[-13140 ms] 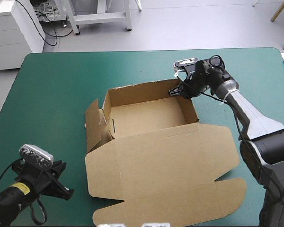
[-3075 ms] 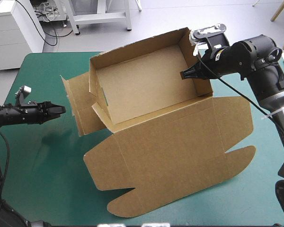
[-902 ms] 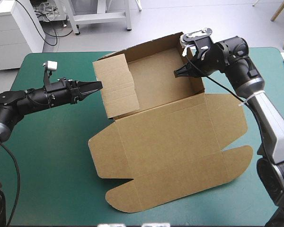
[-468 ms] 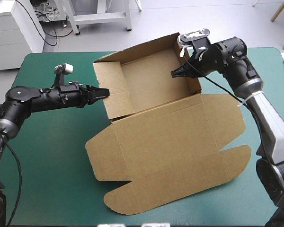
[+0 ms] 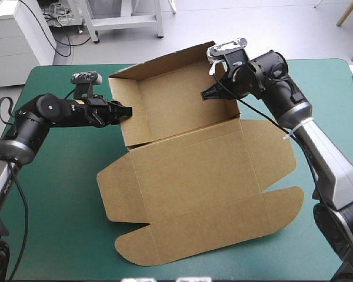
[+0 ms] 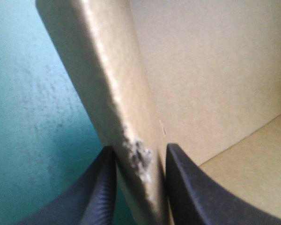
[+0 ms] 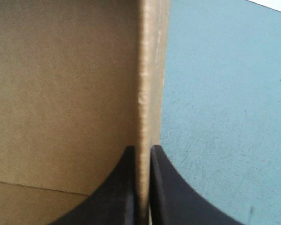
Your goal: Fold the box
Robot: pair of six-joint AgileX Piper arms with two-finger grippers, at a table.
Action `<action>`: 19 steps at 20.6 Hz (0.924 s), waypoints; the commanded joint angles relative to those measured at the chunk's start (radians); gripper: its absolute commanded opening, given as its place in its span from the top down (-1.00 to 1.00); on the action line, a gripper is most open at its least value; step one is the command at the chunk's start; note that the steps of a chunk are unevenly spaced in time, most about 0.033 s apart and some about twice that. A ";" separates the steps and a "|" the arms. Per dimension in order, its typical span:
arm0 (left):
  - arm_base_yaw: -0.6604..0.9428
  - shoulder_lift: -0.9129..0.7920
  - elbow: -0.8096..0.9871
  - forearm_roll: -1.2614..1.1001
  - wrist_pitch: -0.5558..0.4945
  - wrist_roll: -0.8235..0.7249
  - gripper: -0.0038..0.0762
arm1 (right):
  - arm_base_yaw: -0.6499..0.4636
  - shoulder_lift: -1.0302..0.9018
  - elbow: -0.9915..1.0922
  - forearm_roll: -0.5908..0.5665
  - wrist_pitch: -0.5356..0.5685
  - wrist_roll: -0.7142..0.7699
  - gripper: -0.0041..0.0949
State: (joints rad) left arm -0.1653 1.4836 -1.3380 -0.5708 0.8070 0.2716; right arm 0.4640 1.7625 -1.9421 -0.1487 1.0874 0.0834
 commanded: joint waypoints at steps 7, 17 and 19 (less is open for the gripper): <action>-0.145 0.145 -0.254 0.392 0.162 -0.317 0.92 | 0.021 -0.042 -0.034 0.048 0.027 0.038 0.96; -0.145 0.318 -0.283 0.403 0.060 -0.317 0.92 | -0.109 0.203 -0.034 0.083 0.060 -0.026 0.96; -0.145 0.352 -0.283 0.403 0.025 -0.317 0.92 | -0.134 0.241 -0.034 0.104 0.050 -0.054 0.96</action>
State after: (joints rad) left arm -0.3043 1.8512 -1.5922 -0.1741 0.9251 -0.0788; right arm 0.3539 2.0292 -1.9421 -0.0482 1.1779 0.0861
